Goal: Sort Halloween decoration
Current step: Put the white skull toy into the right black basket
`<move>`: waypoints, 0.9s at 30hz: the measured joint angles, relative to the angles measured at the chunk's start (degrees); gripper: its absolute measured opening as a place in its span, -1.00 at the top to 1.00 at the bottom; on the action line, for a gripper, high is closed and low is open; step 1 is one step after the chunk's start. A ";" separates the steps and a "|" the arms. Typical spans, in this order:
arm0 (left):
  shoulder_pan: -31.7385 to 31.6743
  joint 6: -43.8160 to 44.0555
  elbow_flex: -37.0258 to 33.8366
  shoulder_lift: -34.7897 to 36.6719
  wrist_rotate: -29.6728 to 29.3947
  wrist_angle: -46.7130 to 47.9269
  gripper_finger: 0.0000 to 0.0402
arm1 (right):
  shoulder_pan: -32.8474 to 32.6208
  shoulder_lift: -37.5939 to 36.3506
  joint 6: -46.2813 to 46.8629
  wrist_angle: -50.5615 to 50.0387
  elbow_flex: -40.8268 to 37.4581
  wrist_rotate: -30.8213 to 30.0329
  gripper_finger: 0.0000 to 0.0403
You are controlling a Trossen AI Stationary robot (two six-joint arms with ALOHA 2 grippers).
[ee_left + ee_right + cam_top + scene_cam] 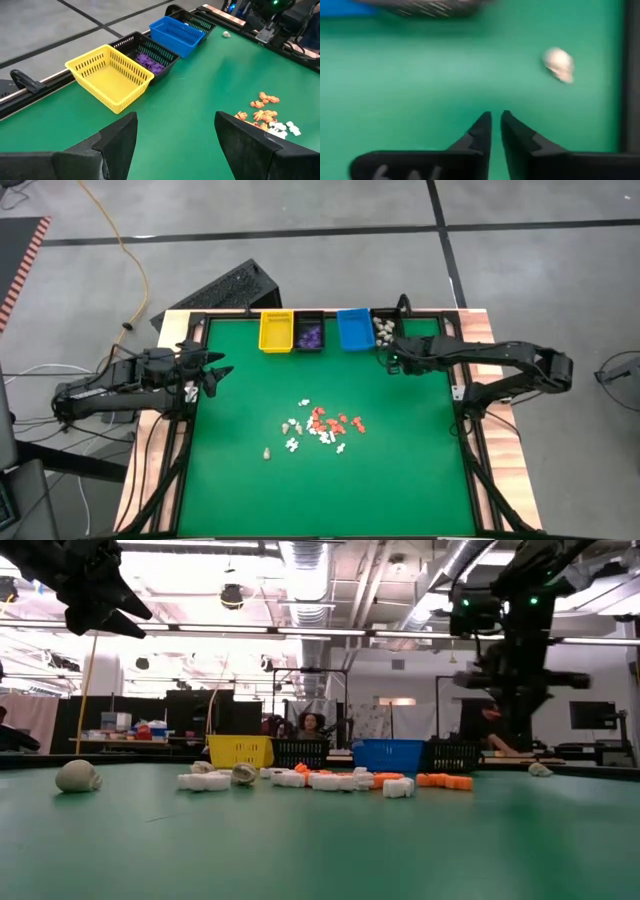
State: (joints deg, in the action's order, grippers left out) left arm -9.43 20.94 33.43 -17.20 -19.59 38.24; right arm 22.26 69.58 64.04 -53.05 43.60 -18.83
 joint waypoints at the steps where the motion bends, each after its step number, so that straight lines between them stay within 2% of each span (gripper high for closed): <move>1: 0.01 -0.25 0.00 0.00 0.02 0.00 -0.28 | 0.00 0.04 1.41 -1.85 -0.01 0.06 0.60; 9: 0.01 -0.34 0.00 0.00 -0.26 -0.01 -0.28 | 5.58 0.15 3.62 -3.53 0.08 -2.31 -0.06; 12: 0.00 -0.34 0.00 -0.01 -0.28 -0.02 -0.28 | 8.55 0.15 3.17 -3.58 0.08 -4.04 -0.20; 18: 0.02 -0.31 0.00 -0.01 -0.31 0.00 -0.28 | 12.19 2.49 1.94 -2.76 0.08 -4.72 -0.18; 27: 0.00 0.90 0.00 -0.01 -0.35 -0.01 -0.28 | 14.25 14.71 2.21 1.24 0.08 -8.11 -0.11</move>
State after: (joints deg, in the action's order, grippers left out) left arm -9.43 21.84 33.43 -17.21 -19.94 38.22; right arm 36.51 84.29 66.25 -51.81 43.68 -26.94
